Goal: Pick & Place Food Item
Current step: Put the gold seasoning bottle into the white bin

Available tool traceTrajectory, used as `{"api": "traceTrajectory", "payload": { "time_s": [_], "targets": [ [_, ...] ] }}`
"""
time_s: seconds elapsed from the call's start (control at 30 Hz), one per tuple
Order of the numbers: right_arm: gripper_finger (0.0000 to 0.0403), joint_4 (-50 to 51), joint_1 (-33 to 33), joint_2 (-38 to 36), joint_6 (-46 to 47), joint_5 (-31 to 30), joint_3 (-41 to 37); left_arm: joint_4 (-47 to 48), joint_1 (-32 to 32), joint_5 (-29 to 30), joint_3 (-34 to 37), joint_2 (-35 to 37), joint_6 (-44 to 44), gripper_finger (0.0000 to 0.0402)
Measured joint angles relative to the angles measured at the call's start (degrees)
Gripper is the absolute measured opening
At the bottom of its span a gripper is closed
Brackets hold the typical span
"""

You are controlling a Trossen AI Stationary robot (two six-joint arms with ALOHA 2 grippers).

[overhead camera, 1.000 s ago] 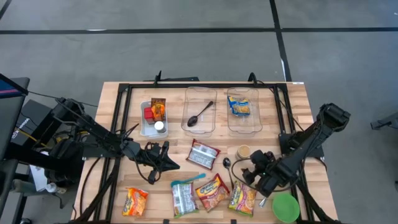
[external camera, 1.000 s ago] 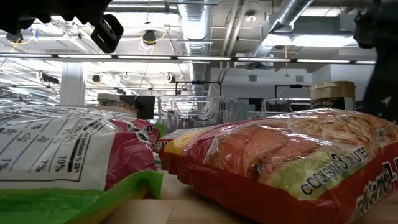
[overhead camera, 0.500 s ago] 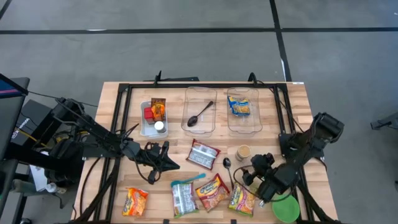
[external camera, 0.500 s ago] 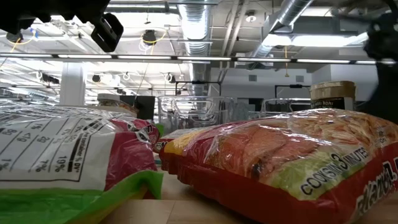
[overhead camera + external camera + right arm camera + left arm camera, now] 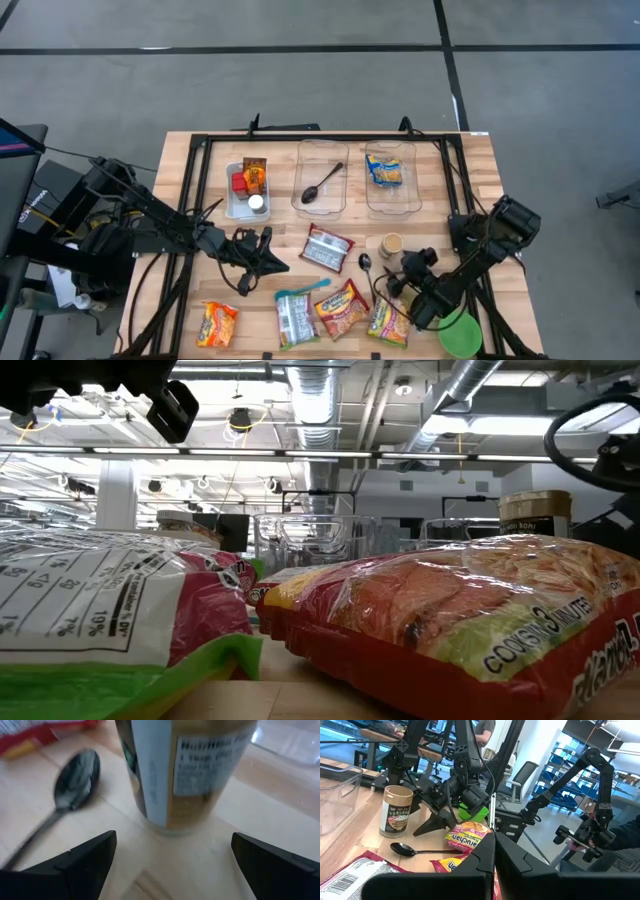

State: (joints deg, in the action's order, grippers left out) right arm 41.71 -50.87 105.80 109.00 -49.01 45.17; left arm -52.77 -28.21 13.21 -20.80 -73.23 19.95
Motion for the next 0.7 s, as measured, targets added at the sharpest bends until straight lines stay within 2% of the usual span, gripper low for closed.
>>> {"api": "traceTrajectory", "payload": {
  "time_s": [0.1,0.7],
  "targets": [
    [0.0389,0.0,0.4,0.0,0.5,-1.6,0.0,0.0,0.0,0.0,0.0,0.0,0.0,0.0],
    [0.0389,-0.2,6.3,0.0,0.1,-2.1,0.0,0.0,0.0,0.0,0.0,0.0,0.0,0.0]
  ]
}}
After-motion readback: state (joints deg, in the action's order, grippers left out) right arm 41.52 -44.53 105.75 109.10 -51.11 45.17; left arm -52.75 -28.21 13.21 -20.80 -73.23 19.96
